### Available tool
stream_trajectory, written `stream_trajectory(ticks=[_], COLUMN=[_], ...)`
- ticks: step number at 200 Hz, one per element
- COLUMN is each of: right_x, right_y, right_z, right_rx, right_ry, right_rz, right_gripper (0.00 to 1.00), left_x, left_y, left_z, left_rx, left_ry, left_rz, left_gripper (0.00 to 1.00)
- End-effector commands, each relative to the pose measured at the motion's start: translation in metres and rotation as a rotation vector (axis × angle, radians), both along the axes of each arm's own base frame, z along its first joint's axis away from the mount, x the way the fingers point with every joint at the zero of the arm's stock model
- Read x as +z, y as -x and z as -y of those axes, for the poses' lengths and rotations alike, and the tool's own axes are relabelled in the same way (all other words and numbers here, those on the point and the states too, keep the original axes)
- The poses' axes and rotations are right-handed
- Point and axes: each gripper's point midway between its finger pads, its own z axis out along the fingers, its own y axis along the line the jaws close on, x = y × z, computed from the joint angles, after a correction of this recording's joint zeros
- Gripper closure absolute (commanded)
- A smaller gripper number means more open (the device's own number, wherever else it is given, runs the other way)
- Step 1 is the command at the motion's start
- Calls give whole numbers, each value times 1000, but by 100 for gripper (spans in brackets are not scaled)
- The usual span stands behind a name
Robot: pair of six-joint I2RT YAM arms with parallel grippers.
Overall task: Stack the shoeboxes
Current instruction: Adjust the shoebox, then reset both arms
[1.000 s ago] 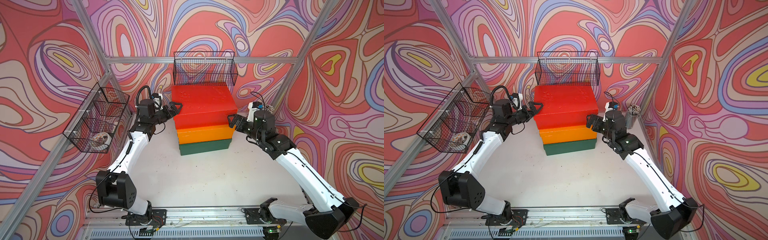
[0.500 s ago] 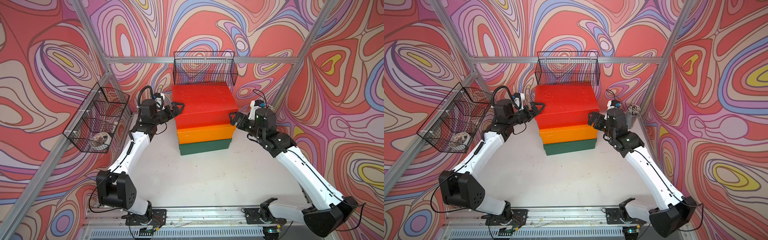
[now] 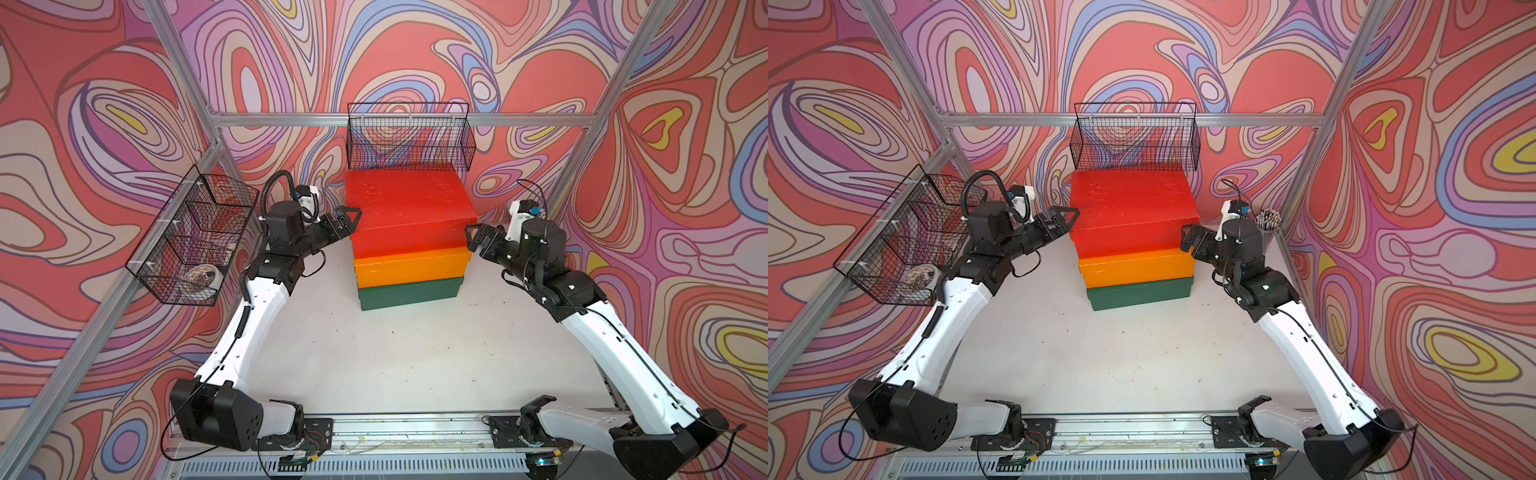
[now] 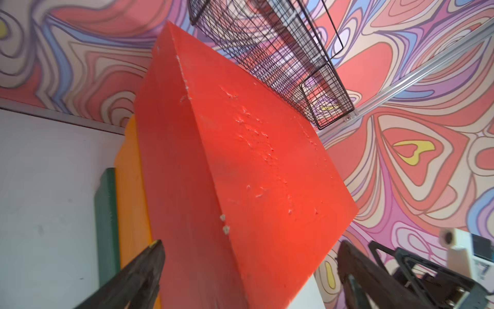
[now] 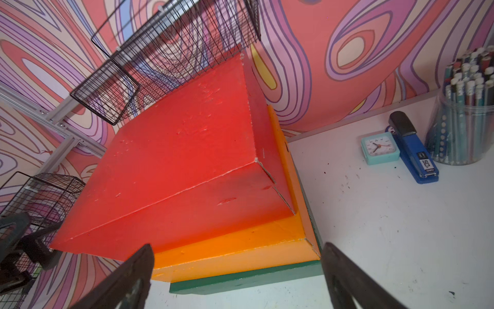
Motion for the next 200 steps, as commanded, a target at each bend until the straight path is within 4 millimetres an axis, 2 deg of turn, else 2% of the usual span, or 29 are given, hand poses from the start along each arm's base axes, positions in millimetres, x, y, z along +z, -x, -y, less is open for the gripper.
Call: stream_trajectory(ticks=[1, 9, 20, 28, 38, 45, 48, 65, 75, 92, 105, 150, 171, 180, 184, 200], right_x=[17, 18, 17, 17, 10, 6, -2, -16, -34, -72, -95, -145, -173, -182, -187, -197], right_y=[20, 25, 34, 42, 52, 59, 60, 71, 66, 48, 38, 35, 26, 24, 22, 19], right_z=[27, 32, 25, 19, 19, 22, 23, 29, 33, 43, 63, 108, 113, 115, 116, 121], right_rx=[-97, -106, -49, 5, 29, 22, 17, 14, -13, -72, -189, -446, -460, -464, -471, -490], right_ry=[5, 5, -7, -10, -19, -43, -47, -7, 68, 239, 312, 459, 497, 514, 524, 545], right_rz=[78, 107, 175, 249, 338, 391, 398, 490, 465, 324, 240, 216, 181, 174, 172, 164], right_gripper=[2, 2, 2, 9, 12, 5, 2, 2, 2, 2, 2, 2, 2, 2, 2, 2], left_x=[-12, -15, -21, -26, -39, -50, -54, -88, -103, -127, -139, -177, -198, -199, -216, -226], left_y=[30, 39, 50, 56, 60, 63, 65, 69, 69, 66, 66, 75, 78, 74, 78, 73], left_z=[-34, -44, -50, -58, -78, -92, -99, -128, -140, -147, -159, -184, -191, -188, -188, -181], left_rx=[152, 192, 195, 219, 314, 375, 405, 553, 619, 634, 688, 795, 838, 831, 810, 770], left_ry=[-141, -175, -234, -282, -346, -396, -419, -496, -520, -600, -653, -771, -778, -765, -783, -786], left_rz=[-28, -23, 4, 12, -20, -50, -65, -138, -139, -120, -115, -114, -129, -107, -129, -93], left_gripper=[0, 0, 0, 0, 0, 0, 0, 1, 1, 3, 4, 1, 0, 0, 1, 3])
